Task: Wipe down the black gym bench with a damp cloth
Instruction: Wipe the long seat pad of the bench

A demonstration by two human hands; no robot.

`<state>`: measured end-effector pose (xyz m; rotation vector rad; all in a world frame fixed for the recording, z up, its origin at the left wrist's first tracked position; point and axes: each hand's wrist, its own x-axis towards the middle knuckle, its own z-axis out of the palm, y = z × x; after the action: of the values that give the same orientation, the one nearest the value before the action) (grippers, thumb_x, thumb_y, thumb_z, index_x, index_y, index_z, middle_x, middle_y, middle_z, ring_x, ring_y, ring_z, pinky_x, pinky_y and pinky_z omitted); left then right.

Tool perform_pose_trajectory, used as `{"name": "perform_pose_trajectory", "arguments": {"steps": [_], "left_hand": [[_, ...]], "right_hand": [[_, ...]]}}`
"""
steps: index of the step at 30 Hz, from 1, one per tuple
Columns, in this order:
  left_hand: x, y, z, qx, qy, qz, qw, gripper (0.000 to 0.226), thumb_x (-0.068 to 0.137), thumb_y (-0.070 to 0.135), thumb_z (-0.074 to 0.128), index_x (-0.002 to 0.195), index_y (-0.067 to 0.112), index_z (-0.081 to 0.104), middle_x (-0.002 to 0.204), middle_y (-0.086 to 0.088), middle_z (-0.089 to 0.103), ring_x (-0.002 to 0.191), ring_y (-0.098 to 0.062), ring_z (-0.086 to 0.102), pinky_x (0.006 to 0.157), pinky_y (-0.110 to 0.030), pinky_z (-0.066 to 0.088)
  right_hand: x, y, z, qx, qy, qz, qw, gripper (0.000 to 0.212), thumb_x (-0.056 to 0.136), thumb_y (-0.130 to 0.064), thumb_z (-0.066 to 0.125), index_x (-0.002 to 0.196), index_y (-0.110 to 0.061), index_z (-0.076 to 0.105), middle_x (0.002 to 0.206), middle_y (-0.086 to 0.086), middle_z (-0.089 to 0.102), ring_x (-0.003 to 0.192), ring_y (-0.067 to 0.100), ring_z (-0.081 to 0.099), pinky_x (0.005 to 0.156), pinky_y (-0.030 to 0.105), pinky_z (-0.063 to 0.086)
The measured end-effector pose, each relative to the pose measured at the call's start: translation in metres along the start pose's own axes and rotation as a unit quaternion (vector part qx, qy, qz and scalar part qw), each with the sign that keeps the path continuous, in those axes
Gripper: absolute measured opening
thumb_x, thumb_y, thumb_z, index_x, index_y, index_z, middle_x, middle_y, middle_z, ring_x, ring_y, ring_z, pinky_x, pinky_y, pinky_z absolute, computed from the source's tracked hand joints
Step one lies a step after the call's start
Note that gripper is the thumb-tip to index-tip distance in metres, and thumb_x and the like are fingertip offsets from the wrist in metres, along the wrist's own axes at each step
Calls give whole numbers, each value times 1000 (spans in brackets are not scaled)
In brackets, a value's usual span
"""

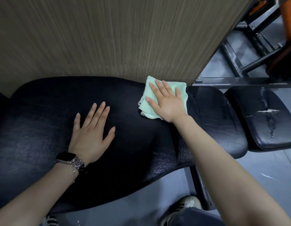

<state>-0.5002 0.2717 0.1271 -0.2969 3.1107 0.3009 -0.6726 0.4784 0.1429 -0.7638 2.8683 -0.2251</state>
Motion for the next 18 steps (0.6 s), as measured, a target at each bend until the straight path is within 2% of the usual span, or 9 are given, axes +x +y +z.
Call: {"name": "perform_pose_trajectory", "arguments": {"steps": [7,12,18], "left_hand": [[0,0,0,3,0,-1,1000,73,87,58,8,151,23,10,157,12,-4,142,-5,-12,114,-49,0],[-1,1,-1,-2,6,2,1000,73,88,57,12,150,20,17,157,10,3,144,-7,-5,113,-51,5],[0,2,-3,0,7,0,1000,75,86,57,10,150,20,18,157,11,4,144,-7,-4,113,-51,5]], "right_hand": [[-36,-5,5,2,8,10,1000,61,97,-59,19,152,-35,4,161,-9,-5,146,10,-12,116,47,-7],[-69,-10,10,-1,13,0,1000,75,83,-67,-2,152,-36,3,161,-9,-5,146,11,-14,115,48,-6],[-112,-15,23,1,44,-16,999,68,91,-65,7,152,-34,13,161,-8,5,147,13,-7,116,49,0]]}}
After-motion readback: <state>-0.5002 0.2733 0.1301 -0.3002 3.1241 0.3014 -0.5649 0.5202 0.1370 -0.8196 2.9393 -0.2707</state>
